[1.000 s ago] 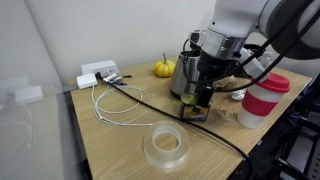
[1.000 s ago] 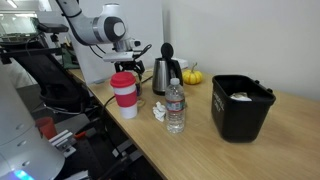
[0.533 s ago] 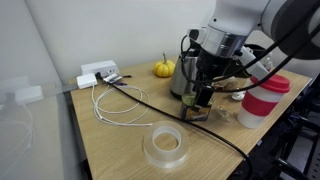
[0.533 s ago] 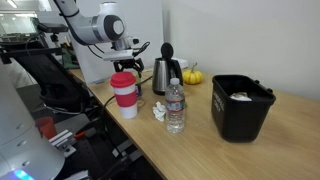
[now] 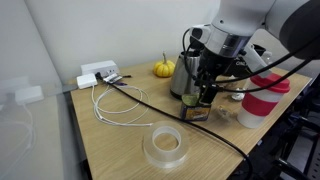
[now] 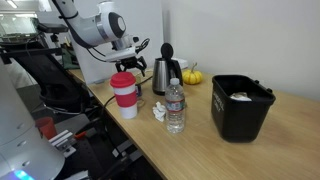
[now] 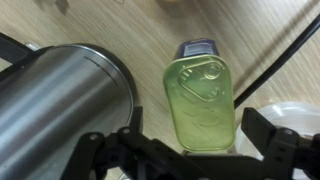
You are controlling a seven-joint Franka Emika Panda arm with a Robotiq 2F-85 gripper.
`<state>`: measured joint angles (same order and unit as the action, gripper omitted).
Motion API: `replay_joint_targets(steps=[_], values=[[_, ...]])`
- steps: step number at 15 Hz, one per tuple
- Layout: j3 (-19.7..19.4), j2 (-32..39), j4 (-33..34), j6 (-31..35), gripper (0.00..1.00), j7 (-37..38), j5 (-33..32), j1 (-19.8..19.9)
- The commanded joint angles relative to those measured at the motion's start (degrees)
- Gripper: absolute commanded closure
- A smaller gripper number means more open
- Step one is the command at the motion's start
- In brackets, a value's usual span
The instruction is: Move the can to the right of the bottle of water
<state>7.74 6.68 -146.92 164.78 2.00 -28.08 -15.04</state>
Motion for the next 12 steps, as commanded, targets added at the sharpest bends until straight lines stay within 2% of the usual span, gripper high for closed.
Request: replay_joint_targets(steps=[1,7,8,9,10,12], values=[[-1.01,1.74,0.84,-0.84,0.0,0.05,-2.7,-0.19],[-0.73,5.03,0.89,-0.74,0.0,-0.14,-2.06,-0.43],[-0.86,5.29,1.1,-0.63,0.03,0.08,-2.17,-0.46],[-1.03,5.24,1.18,-0.39,0.26,0.37,-2.34,-0.52],[-1.11,5.03,1.3,-0.36,0.27,0.52,-2.34,-0.55],[-0.8,4.75,1.35,-0.3,0.41,0.15,-1.6,-0.34]])
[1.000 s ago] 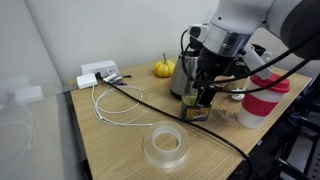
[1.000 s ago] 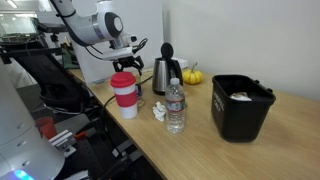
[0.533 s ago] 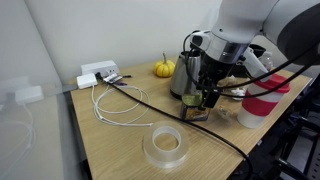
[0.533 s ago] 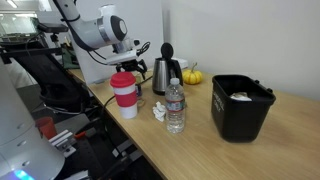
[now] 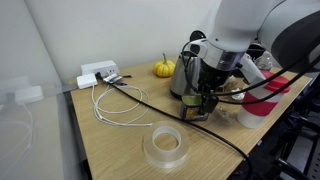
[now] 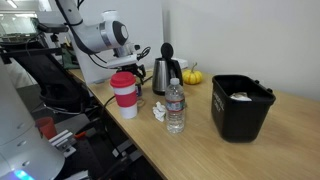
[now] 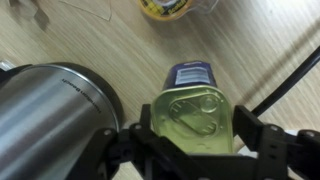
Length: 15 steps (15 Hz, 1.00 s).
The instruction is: Move the can to the right of the bottle of water
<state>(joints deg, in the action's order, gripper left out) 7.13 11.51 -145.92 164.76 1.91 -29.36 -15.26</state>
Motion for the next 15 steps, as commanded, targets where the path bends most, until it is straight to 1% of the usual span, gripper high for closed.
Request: replay_joint_targets(steps=[1,2,3,6,9,13,15], values=[[-0.06,-0.08,0.34,-0.46,0.47,0.0,-0.04,-0.02],[0.13,0.05,0.26,-0.47,0.55,-0.28,0.4,0.14],[0.31,0.2,0.16,-0.4,0.6,-0.53,0.88,0.3],[0.73,0.34,0.02,-0.1,0.61,-0.98,2.08,0.53],[1.84,-0.29,-0.55,0.11,0.61,-2.39,5.0,1.2],[4.47,-3.35,-2.5,0.15,0.61,-6.77,13.2,1.73],[4.58,-5.73,-3.44,0.02,0.61,-6.13,14.68,1.12]])
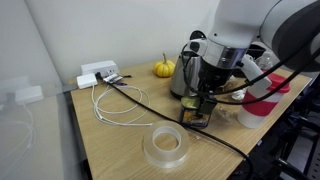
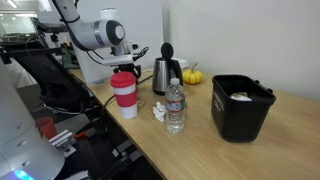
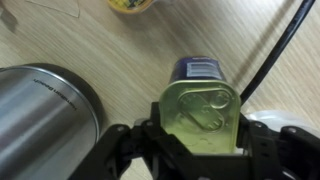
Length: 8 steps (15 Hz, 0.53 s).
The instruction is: Move the can to the right of the bottle of water
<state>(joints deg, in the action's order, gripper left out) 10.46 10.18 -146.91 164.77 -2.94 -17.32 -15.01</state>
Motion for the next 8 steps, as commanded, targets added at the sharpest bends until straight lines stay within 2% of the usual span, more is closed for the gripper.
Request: replay_joint_targets(steps=[1,4,8], values=[[0.36,-6.03,-2.87,0.12,0.61,0.64,1.36,0.23],[-1.22,-11.01,-3.23,-0.1,0.61,5.48,-2.34,-0.24],[-0.37,-17.49,-3.84,-2.04,0.61,9.4,-3.66,-0.34]])
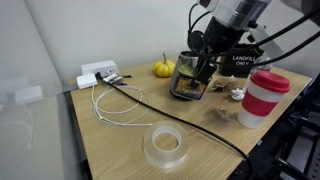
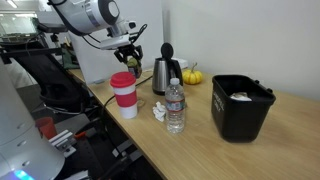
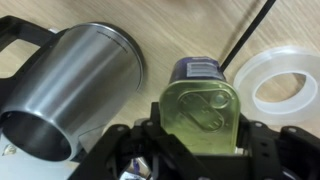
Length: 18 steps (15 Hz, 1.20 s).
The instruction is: Move the can to the right of the bottle of water
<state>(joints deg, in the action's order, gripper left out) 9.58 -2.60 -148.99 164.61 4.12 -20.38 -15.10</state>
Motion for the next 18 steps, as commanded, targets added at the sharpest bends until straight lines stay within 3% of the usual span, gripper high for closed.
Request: replay_joint_targets(steps=[1,5,10,18], values=[[0.89,-6.6,-2.0,-3.72,0.61,2.47,0.5,-0.72],[4.09,-14.53,-2.68,-10.91,0.61,2.95,5.35,0.05],[3.45,-28.19,-3.94,-20.03,0.61,5.95,10.15,2.47],[0.68,-49.29,-6.99,-40.11,0.61,14.43,10.26,15.55]])
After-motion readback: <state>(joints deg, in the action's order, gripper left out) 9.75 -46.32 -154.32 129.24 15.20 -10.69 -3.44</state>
